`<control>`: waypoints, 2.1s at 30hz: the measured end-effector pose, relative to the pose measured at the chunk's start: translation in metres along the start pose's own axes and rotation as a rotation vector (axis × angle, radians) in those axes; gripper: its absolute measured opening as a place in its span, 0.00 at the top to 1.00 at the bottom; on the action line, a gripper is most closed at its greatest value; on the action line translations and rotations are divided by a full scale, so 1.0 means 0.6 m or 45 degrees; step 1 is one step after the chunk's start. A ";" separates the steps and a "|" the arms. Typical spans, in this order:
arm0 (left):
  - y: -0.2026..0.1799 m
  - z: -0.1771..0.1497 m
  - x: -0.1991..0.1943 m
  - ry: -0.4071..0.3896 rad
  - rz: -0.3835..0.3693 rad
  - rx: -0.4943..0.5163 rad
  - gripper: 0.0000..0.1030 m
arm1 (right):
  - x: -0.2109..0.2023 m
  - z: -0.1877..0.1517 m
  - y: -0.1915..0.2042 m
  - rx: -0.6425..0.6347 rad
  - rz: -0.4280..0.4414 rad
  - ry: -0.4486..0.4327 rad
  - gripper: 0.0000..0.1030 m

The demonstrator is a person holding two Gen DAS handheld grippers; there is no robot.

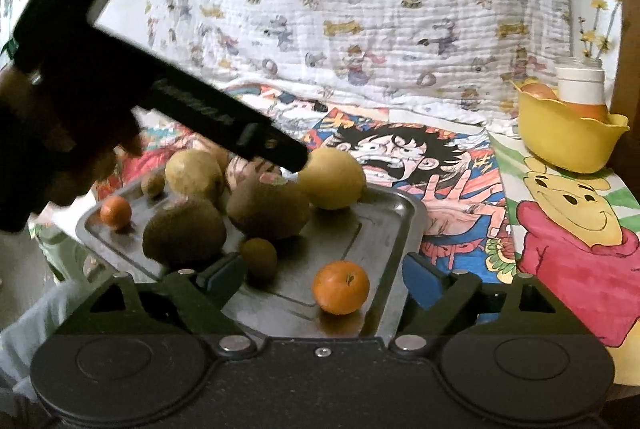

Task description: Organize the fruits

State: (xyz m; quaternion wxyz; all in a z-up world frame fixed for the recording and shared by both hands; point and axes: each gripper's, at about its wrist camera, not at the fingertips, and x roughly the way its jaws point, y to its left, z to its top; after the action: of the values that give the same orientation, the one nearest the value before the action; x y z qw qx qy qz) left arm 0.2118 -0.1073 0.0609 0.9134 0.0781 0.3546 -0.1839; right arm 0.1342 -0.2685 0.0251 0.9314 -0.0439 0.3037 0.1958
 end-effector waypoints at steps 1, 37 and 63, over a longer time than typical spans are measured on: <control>0.003 -0.004 -0.007 -0.008 0.010 -0.027 0.01 | -0.002 0.000 0.000 0.015 0.000 -0.007 0.14; 0.058 -0.229 -0.209 -0.302 0.436 -0.512 0.01 | -0.053 -0.020 0.081 0.070 -0.060 -0.087 0.01; 0.044 -0.299 -0.211 -0.314 0.373 -0.535 0.01 | -0.077 -0.055 0.108 0.149 -0.105 -0.128 0.01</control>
State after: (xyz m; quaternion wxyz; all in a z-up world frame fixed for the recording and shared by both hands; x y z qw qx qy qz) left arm 0.0250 0.0016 0.0145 0.9627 -0.0853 0.2561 0.0196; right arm 0.0565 -0.2311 0.0278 0.9537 0.0079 0.2656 0.1412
